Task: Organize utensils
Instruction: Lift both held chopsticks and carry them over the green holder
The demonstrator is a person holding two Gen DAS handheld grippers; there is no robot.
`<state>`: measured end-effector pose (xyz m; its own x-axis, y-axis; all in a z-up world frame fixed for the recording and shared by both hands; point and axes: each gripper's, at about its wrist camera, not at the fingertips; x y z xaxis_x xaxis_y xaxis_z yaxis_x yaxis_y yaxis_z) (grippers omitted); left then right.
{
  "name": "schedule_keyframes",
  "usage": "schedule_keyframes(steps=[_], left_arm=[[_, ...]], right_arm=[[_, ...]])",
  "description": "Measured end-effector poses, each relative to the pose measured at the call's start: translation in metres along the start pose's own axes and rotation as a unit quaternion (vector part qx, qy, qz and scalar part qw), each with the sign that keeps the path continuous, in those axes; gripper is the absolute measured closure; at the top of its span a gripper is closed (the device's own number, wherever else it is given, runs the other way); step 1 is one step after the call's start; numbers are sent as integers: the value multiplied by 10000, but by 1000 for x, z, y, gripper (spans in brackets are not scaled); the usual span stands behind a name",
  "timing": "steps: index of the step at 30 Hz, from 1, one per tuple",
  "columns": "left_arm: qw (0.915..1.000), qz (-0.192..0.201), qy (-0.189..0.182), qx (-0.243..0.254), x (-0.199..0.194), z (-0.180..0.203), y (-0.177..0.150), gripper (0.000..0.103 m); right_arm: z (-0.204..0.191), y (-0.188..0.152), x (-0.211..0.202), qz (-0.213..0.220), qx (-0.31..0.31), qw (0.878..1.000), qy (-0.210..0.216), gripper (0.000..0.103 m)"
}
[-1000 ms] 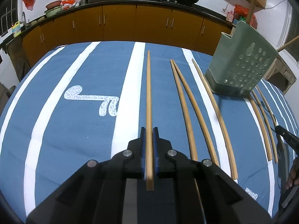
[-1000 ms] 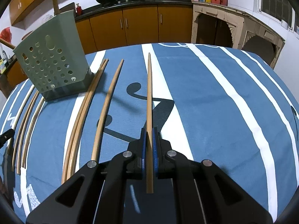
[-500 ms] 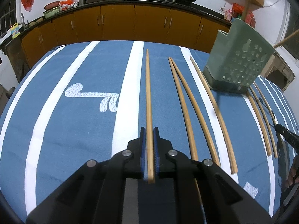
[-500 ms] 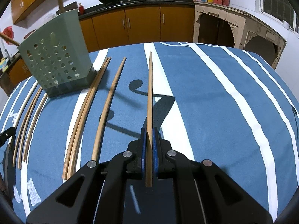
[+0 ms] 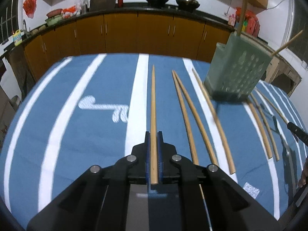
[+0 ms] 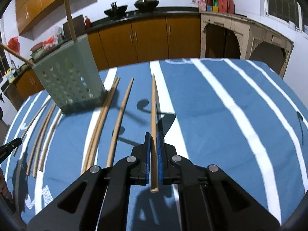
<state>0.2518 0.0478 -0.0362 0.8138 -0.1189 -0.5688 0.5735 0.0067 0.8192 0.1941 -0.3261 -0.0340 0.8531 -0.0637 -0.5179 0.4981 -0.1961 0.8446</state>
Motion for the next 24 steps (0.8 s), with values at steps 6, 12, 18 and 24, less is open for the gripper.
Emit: schedule_keyframes(steps=[6,12,18,24], left_arm=[[9994,338,-17,-32,-20,-2,16,95],[9976,677,-80,-125,-36,-2,31,95],[9933,1107,-169,-279,-57,-3,48,95],[9880,1485,-247,-357,-77,-4,63,95]], right_arm=[[0,8,-9,188,24,9998,32,96],[0,16,-19,403,64,9991,81,96],[3,30,-30,692,116,9975,98,96],[4,43,-41,975,174,9950,110,96]])
Point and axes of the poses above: each gripper's, at about its wrist camera, not at the fingertips, and x roughly the way its jaws point, z to its right, y to its top, and after that the axes turned 12 degrees about z, right-handed
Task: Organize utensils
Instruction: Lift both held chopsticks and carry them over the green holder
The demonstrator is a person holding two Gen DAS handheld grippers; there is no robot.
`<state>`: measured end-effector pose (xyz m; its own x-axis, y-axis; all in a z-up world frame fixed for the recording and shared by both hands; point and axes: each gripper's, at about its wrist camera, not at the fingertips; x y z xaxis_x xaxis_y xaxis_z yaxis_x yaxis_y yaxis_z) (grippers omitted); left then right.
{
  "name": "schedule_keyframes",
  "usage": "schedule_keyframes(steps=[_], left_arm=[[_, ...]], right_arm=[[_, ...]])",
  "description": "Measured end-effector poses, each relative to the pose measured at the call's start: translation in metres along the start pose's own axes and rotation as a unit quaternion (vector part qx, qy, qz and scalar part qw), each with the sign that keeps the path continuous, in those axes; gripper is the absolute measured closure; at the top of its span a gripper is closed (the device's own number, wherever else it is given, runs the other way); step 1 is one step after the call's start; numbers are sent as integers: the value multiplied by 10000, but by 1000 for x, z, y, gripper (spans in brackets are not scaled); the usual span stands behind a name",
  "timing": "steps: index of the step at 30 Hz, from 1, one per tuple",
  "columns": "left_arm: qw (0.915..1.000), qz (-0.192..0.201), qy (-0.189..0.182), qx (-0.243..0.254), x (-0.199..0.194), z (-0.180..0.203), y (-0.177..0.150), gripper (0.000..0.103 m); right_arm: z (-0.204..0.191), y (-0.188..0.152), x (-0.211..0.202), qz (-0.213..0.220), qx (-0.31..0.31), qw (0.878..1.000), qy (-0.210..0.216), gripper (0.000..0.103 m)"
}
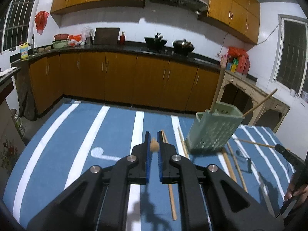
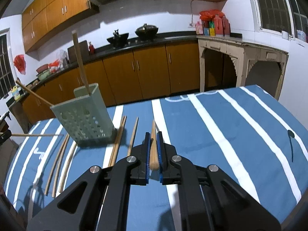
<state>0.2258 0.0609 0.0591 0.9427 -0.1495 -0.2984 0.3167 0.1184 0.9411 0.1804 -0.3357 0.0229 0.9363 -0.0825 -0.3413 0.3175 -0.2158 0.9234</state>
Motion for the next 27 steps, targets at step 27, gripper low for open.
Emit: schedule_keyframes(steps=[27], left_arm=[[9940,706,-833,71,-47,41,74,95]], right_arm=[[-28,84,-48,916,240,9904,1008,96]])
Point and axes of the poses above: each gripper's, at about its wrist camera, not at the fingertips, and x roughly the way its jaws point, z to its right, y to its top, and after that the axes turned 12 degrees about z, right-handed
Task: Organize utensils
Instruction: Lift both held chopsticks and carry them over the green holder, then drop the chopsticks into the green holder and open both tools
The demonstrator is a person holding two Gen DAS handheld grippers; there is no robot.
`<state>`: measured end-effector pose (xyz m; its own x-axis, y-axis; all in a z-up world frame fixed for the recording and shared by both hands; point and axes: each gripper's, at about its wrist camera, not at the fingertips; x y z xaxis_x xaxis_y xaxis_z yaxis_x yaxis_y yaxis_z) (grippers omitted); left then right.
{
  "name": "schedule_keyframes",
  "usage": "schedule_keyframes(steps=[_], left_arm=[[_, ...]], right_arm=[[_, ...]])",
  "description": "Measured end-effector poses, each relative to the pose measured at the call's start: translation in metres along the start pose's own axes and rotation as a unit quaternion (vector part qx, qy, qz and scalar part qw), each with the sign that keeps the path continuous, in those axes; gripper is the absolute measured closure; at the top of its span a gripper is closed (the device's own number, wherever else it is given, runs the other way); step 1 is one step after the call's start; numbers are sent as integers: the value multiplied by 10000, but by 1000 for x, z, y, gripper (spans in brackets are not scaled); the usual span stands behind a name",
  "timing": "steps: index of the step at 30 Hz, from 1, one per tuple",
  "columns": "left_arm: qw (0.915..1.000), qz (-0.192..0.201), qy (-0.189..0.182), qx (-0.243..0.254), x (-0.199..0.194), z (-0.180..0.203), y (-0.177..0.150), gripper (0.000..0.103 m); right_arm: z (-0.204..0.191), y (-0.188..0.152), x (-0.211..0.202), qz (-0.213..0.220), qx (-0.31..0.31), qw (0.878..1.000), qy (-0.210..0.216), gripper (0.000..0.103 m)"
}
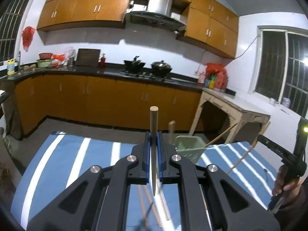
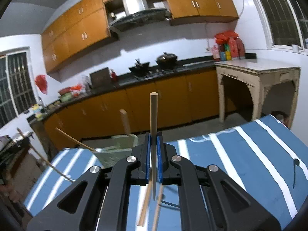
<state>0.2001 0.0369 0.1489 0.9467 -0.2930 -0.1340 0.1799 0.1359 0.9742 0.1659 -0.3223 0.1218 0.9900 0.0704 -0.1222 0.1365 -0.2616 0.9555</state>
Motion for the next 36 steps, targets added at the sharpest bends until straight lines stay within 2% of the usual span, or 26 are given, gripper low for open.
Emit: schedule_keyframes(steps=[5,10,17,22,30,36], left_arm=[[9991,323,-213,150,2,32,18,95],[9969,722,-276,166,10,53,36,95],[9927,1198,-106,-84,29,64,58,95],[9906,1364,55,-64,47,69,55,95],[9893,1432,259,-121,81,65,41,95],[9929,1142,284,-192,104,58,26,95]], right_arm=[[-21,22,-3,301,31,9988,373,96],[-35,38,-1,725,-12,9961,501,96],[-46,48,15,1154,-33,9920,504,96],[-49,40,31,1385,-103,9895,398,96],[-47,21,63,1134,-40,9932,269,96],[-47,6,77,848,-67,9962,201,96]])
Point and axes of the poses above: each gripper's, at about its wrist camera, not at the fingertips, and x roughly the way its jaws point, z to its right, y to its top, and after that the axes turned 12 degrees about z, right-handed
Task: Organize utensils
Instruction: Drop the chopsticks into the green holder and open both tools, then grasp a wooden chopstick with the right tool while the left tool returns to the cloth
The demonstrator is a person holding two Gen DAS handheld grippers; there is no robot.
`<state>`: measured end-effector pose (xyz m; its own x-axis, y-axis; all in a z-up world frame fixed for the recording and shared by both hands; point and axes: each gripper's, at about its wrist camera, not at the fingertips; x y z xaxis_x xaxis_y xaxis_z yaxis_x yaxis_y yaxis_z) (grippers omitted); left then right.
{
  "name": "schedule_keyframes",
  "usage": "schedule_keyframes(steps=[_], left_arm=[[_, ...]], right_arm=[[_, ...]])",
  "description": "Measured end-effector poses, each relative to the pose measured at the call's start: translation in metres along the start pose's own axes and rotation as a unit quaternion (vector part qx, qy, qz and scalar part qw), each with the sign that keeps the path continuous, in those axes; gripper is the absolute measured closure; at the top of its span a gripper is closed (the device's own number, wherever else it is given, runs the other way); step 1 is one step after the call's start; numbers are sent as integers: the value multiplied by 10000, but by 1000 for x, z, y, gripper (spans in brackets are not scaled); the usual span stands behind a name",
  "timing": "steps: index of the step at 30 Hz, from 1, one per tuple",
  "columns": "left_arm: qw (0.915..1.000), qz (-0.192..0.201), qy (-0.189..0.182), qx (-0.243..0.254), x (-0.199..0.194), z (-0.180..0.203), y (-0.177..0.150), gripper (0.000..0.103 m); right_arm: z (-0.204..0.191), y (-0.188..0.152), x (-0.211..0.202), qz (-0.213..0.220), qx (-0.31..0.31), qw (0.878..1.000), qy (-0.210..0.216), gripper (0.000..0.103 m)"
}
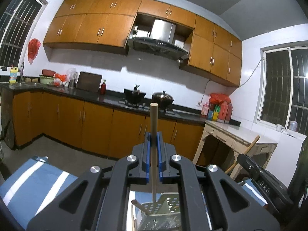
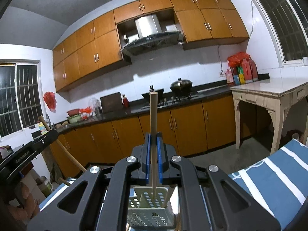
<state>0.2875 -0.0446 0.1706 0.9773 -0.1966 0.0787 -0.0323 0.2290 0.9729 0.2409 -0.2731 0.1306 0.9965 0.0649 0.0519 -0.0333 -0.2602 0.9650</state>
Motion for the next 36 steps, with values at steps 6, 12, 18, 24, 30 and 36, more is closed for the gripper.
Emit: schedule_keyframes(steps=[6,12,18,24,30,36], left_arm=[[9995,-295,116,-9,6,-10,-11,91],[9996,-230,166,-76,-12,-20,0,78],[9995,-197,240,-29,-45,-33,9,70],[9972,-492,558,-2,-83,-66,-9,64],[9882,-1148,1007,137,-101,-104,-60,62],[9665,-2203,1317,-63,-101,-140,-129,48]], right_arm=[[4,-8,3,-337,37,9994,-59,95],[12,1,-11,-352,126,9992,-127,92],[17,11,-42,-226,86,9995,-200,70],[38,-6,-69,-543,64,9973,-492,70],[67,-62,-71,-1469,142,9846,-932,70],[79,-131,-52,-2758,265,9555,-1013,70]])
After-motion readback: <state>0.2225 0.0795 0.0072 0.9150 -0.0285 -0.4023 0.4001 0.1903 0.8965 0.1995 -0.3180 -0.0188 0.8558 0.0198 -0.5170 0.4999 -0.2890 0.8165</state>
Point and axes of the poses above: each gripper's, at about its wrist camera, not at the fingertips, and x roughly the way its jaws point, z to its right, y to its top, and after that the axes turned 12 degrees about z, right-handed
